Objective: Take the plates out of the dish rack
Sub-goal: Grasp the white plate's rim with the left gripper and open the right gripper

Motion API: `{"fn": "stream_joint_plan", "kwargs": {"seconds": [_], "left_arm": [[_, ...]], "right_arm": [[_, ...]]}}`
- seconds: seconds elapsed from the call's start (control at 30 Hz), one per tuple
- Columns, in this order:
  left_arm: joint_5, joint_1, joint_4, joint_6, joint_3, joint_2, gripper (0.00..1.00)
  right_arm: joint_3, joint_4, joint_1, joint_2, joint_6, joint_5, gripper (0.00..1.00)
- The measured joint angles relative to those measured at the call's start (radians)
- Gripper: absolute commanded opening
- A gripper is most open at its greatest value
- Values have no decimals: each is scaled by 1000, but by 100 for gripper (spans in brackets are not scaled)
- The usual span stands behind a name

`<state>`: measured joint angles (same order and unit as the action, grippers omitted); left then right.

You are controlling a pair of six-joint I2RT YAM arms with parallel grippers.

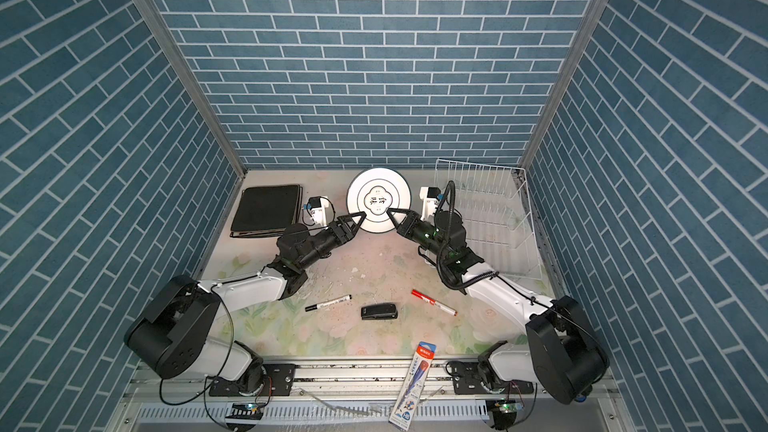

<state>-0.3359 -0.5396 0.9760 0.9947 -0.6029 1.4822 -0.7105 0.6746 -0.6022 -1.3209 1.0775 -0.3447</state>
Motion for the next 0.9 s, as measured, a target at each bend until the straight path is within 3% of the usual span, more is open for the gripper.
{"fn": "stream_joint_plan", "kwargs": {"seconds": [0.5, 0.83, 0.9], "left_arm": [[-28, 26, 137, 66, 0, 31, 39], [-54, 40, 227, 129, 0, 94, 7], [-61, 46, 253, 169, 0, 100, 1]], "right_arm": [[43, 168, 0, -52, 44, -29, 0], [43, 179, 1, -100, 53, -31, 0], [43, 186, 3, -106, 60, -38, 7]]}}
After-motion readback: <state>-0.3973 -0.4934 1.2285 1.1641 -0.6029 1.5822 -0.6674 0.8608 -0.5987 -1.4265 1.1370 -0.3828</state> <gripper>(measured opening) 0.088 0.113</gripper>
